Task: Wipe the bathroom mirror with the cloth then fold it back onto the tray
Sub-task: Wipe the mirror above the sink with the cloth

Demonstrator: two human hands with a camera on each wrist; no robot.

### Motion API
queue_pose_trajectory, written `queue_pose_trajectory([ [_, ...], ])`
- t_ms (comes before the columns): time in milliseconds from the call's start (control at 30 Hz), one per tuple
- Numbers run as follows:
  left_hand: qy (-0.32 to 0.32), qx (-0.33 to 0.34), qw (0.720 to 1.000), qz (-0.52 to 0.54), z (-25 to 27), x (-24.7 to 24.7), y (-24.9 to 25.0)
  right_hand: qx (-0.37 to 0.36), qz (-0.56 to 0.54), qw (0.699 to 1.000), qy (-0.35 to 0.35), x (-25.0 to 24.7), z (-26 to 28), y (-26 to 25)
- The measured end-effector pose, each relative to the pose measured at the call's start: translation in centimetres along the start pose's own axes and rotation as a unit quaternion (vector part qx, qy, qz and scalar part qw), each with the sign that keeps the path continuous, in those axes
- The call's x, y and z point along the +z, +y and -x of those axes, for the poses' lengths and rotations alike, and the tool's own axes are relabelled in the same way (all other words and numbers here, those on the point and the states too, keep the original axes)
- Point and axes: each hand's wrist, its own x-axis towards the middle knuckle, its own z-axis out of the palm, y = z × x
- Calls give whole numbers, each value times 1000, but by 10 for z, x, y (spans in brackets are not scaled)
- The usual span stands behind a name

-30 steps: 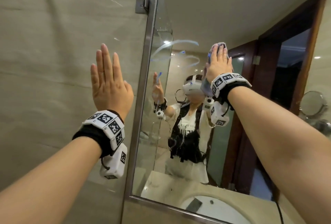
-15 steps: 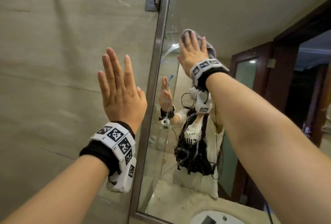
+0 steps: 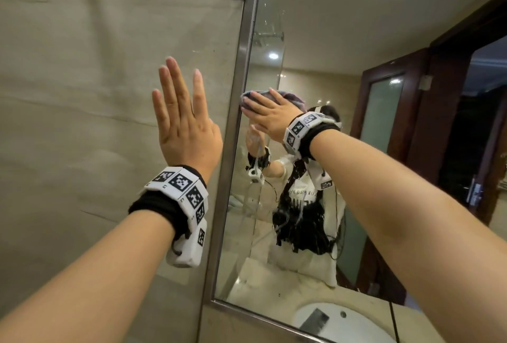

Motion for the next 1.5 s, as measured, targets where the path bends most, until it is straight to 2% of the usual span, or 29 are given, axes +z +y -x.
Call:
queue_pose_trajectory([
  [33, 2, -3, 1000, -3, 0, 0, 0, 14, -13, 1000, 6, -7, -1, 8],
  [100, 7, -6, 1000, -11, 0, 3, 0, 89, -62, 993, 37, -25, -1, 32],
  [200, 20, 2, 1000, -21, 0, 8, -2, 220, -152, 961, 73, -43, 1, 70],
  [300, 29, 3, 999, -19, 0, 10, -3, 283, -153, 942, 92, -35, 4, 75],
  [367, 28, 0, 999, -16, -1, 11, -2, 256, -127, 954, 93, -22, 5, 52],
  [433, 24, -3, 1000, -19, 0, 9, -2, 165, -86, 980, 69, -8, 4, 13],
  [500, 18, 3, 1000, -24, 1, 8, -3, 85, -44, 995, 41, 10, 3, -34],
  [600, 5, 18, 999, -27, 4, 6, -4, 72, -40, 997, 11, 35, 8, -81],
  [667, -3, 23, 999, -30, 5, 6, -6, 45, -33, 998, 7, 46, 15, -85],
  [767, -15, 35, 999, -33, 7, 7, -8, -15, -4, 1000, 2, 42, 18, -65],
  [833, -19, 35, 999, -34, 8, 7, -9, 11, -4, 1000, 13, 31, 11, -41],
  [1000, -5, 35, 999, -29, 5, 11, -8, 198, -80, 975, 54, -20, -8, 38],
  [1067, -1, 27, 999, -21, 4, 12, -6, 252, -121, 959, 54, -34, -9, 53],
  [1133, 3, 28, 999, -19, 4, 12, -6, 270, -124, 953, 52, -33, -8, 47],
  [1200, -2, 32, 999, -17, 4, 13, -6, 238, -96, 965, 50, -21, -3, 26],
  [1300, -17, 42, 999, -3, 10, 13, -8, 138, -44, 988, 50, 11, 15, -25],
  [1433, -59, 52, 997, -1, 25, 12, -10, 39, -19, 999, 6, 67, 35, -96],
  [1500, -72, 59, 996, -6, 31, 11, -11, -5, -17, 997, -73, 88, 52, -123],
])
